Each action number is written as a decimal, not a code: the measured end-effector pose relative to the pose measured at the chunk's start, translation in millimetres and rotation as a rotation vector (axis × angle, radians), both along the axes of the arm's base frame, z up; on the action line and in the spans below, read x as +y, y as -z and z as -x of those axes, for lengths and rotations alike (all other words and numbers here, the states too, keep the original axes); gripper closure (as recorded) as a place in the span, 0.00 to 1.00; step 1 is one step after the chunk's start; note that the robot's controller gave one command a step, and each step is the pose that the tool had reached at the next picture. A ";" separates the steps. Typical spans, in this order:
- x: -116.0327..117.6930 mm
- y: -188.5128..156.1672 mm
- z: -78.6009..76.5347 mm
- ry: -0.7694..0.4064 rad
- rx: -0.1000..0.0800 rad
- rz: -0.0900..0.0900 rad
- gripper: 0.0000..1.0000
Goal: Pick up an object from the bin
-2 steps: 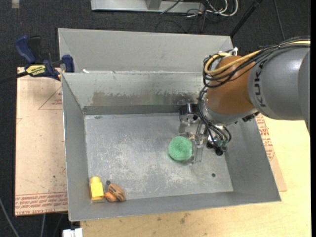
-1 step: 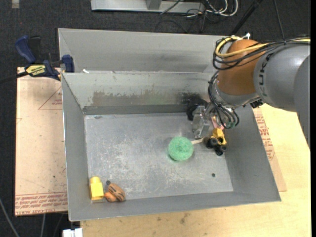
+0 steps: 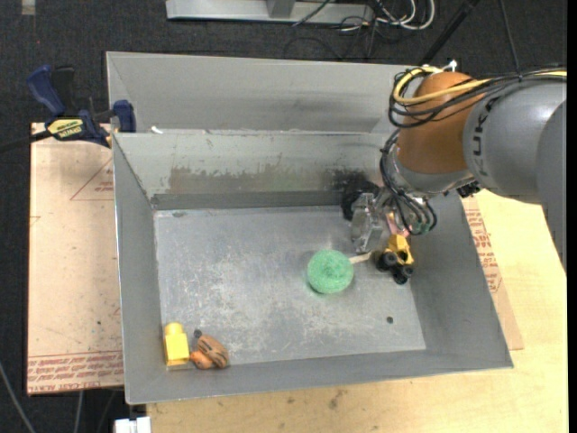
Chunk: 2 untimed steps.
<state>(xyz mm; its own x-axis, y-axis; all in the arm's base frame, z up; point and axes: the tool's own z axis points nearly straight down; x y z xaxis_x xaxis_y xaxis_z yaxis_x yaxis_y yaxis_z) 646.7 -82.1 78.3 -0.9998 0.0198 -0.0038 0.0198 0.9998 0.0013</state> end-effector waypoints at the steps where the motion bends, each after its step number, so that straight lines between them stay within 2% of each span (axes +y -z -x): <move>1: 7.9 -59.6 12.8 0.018 0.006 -0.001 1.00; 2: 10.6 -121.3 27.2 -0.011 0.000 0.001 0.00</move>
Offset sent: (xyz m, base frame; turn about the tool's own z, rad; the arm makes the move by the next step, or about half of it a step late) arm -0.0282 0.0100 0.1210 -0.0126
